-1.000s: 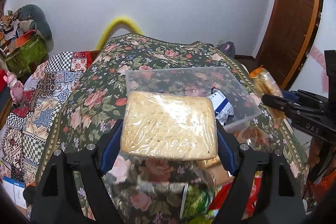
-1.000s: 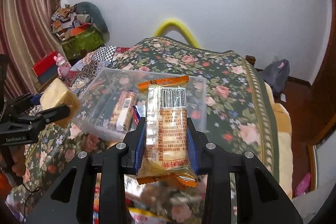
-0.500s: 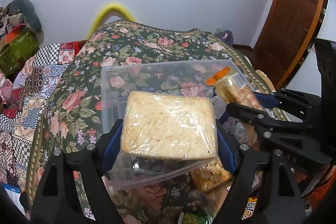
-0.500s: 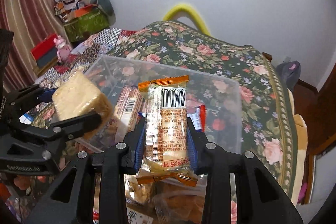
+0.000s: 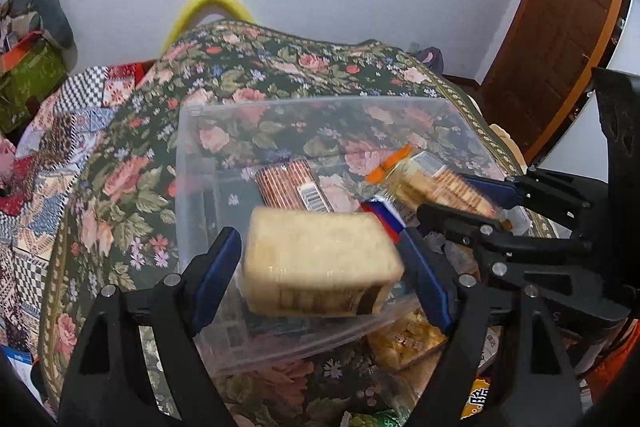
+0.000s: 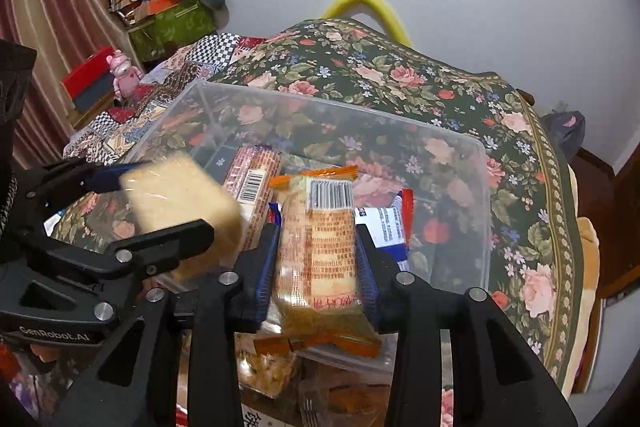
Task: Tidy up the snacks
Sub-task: 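Lower cracker block into box with left tool while right tool places orange pastry, then grasp the green cup with left tool while right tool grasps yellow chip bag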
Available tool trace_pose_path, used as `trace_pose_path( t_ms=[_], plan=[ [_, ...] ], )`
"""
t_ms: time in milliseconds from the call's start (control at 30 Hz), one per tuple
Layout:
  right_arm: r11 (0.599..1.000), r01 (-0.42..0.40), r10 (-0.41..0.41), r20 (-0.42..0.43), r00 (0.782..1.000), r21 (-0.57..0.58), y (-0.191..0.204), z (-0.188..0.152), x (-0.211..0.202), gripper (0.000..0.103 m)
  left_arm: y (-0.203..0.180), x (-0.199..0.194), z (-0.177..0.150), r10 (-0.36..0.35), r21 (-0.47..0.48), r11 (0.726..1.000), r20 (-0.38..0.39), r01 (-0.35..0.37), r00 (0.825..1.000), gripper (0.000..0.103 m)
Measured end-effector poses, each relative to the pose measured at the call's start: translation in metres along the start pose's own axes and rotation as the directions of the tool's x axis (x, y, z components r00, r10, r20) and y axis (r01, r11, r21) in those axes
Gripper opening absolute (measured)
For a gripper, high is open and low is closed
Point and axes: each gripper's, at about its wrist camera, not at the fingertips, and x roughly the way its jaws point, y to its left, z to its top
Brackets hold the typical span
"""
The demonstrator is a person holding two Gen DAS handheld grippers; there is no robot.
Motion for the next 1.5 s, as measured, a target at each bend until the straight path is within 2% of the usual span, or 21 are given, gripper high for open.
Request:
trace_pose_path(
  t_ms=[233, 433, 700, 1000, 1267, 1400, 1500],
  plan=[
    [1.000, 0.011, -0.011, 0.012, 1.000, -0.027, 0.005, -0.005, -0.012, 0.046, -0.006, -0.024, 0.002, 0.003, 0.020, 1.000, 0.040, -0.004, 0.999, 0.082],
    [0.999, 0.029, -0.027, 0.057, 0.998, -0.045, 0.007, -0.010, -0.041, 0.049, -0.011, -0.056, -0.005, 0.001, 0.029, 1.000, 0.081, -0.003, 0.997, 0.082],
    [0.999, 0.030, -0.029, 0.111, 0.993, -0.013, 0.003, -0.034, -0.085, 0.053, -0.015, -0.097, -0.033, 0.009, 0.038, 0.999, 0.097, -0.013, 0.995, 0.083],
    [0.997, 0.066, -0.071, 0.122, 0.990, 0.047, -0.002, -0.079, -0.113, 0.056, -0.014, -0.112, -0.088, 0.019, 0.025, 0.999, 0.036, -0.020, 0.999, 0.083],
    [0.989, 0.089, -0.097, 0.066, 0.993, 0.120, -0.017, -0.125, -0.116, 0.056, -0.016, -0.107, -0.134, -0.001, -0.003, 1.000, -0.032, 0.001, 1.000, 0.083],
    [0.984, 0.080, -0.086, 0.028, 0.996, 0.159, -0.023, -0.144, -0.110, 0.056, -0.021, -0.106, -0.151, -0.010, 0.006, 1.000, -0.046, 0.010, 0.999, 0.083],
    [0.980, 0.044, -0.043, -0.007, 0.999, 0.194, -0.025, -0.158, -0.100, 0.056, -0.024, -0.101, -0.161, -0.026, 0.007, 1.000, -0.060, 0.027, 0.998, 0.083]
  ],
)
